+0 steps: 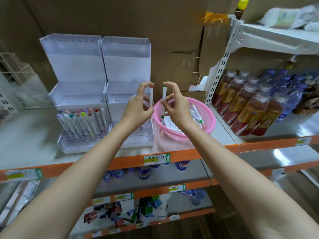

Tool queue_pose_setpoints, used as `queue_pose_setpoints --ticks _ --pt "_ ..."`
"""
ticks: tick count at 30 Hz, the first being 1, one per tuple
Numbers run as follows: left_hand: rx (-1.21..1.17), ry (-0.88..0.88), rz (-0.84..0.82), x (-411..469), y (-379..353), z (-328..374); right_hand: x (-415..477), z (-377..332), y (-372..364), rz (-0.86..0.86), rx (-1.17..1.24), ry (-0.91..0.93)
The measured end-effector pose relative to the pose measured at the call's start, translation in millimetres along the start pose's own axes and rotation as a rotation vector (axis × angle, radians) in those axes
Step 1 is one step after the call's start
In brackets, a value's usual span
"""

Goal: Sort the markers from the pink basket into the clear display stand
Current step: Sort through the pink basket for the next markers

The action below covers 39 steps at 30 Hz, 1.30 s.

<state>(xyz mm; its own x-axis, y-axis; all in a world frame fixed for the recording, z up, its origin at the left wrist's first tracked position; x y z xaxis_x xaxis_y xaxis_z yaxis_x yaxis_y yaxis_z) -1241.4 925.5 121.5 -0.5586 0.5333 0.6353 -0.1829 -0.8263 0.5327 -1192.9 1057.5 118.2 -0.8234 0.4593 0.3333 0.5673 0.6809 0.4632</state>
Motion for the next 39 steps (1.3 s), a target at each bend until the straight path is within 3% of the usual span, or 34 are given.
queue_pose_setpoints --ticks 8,17,26,39 --pt "0.102 0.122 0.073 -43 83 -37 -12 -52 -75 -0.062 -0.061 0.083" --pt "0.144 0.132 0.126 -58 144 -65 -19 -87 -141 -0.085 -0.094 0.083" --pt "0.034 0.074 0.094 -62 150 -82 -18 -92 -180 -0.094 -0.11 0.053" --pt "0.026 0.048 0.059 -57 144 -90 -21 -80 -178 -0.026 -0.031 -0.012"
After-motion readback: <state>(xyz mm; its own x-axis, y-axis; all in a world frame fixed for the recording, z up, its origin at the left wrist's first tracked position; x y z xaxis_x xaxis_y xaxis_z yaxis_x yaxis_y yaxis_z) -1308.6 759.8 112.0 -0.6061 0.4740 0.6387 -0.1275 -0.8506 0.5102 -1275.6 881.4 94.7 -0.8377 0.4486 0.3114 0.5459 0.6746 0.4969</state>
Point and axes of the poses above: each hand's wrist, its own x-axis towards the middle knuckle, its own y-axis out of the back of the hand, z = x × y, the point moved 9 cm from there along x, towards the middle knuckle, and after that the axes turned 12 degrees about -y, right-handed, at the moved point
